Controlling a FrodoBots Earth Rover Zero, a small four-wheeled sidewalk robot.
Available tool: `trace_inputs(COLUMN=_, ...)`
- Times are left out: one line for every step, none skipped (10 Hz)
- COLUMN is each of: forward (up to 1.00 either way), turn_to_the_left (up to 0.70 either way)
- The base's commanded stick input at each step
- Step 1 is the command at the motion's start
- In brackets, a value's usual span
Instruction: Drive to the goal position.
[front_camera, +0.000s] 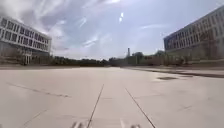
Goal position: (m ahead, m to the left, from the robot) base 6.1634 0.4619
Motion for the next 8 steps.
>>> trace_inputs(forward=0.70, turn_to_the_left=0.00)
trace_inputs(forward=0.70, turn_to_the_left=0.00)
trace_inputs(forward=0.70, turn_to_the_left=0.00)
trace_inputs(forward=0.70, turn_to_the_left=0.00)
trace_inputs(forward=0.70, turn_to_the_left=0.00)
trace_inputs(forward=0.70, turn_to_the_left=0.00)
trace_inputs(forward=0.70, turn_to_the_left=0.00)
trace_inputs(forward=0.70, turn_to_the_left=0.00)
